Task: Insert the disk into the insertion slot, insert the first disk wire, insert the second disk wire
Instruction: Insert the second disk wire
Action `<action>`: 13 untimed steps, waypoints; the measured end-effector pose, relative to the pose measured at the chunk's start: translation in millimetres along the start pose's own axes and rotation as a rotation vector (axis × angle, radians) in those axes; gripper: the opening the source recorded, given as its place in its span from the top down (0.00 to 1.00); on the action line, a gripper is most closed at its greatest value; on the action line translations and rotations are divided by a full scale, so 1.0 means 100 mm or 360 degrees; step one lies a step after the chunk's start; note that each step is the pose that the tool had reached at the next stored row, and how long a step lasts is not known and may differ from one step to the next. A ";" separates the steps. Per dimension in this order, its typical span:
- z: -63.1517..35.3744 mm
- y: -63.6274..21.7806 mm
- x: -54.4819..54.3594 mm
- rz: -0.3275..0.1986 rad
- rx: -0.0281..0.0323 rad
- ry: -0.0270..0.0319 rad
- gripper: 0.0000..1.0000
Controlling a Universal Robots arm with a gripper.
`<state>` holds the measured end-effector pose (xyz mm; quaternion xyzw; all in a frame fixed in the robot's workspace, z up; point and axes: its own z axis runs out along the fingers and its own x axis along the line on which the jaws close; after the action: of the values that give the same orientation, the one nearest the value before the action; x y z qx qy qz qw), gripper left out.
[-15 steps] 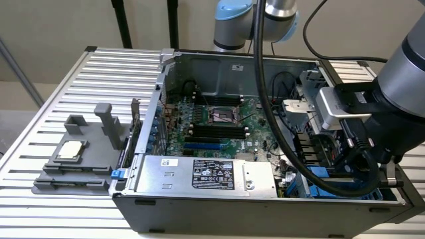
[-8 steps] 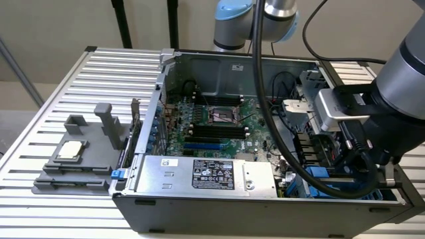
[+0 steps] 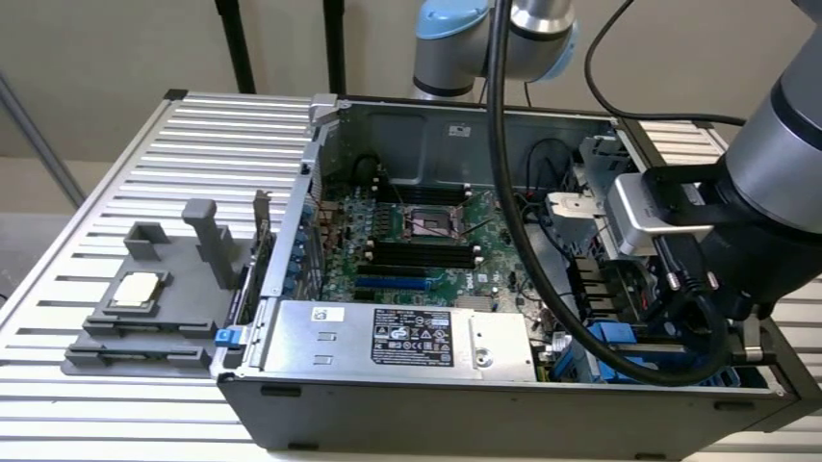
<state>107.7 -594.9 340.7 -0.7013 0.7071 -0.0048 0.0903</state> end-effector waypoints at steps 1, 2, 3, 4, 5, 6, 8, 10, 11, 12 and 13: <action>0.001 0.000 0.00 0.0000 0.00000 -0.00001 0.84; 0.002 0.000 0.00 0.0000 0.00001 -0.00003 0.84; 0.002 0.000 0.00 0.0000 0.00000 -0.00004 0.84; 0.003 0.000 0.00 0.0000 0.00000 -0.00005 0.84; 0.003 0.000 -0.01 0.0000 0.00000 -0.00005 0.84; 0.003 0.000 -0.01 0.0000 0.00000 -0.00004 0.84; 0.003 0.000 -0.01 0.0000 0.00001 -0.00004 0.84; 0.006 0.001 -0.02 0.0000 0.00000 -0.00009 0.84; 0.005 0.001 -0.02 0.0000 0.00000 -0.00006 0.84; 0.004 0.001 -0.02 0.0000 0.00000 -0.00004 0.84; 0.005 0.000 -0.02 0.0000 0.00000 -0.00001 0.84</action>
<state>107.8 -593.1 340.4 -0.7013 0.7071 -0.0048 0.0903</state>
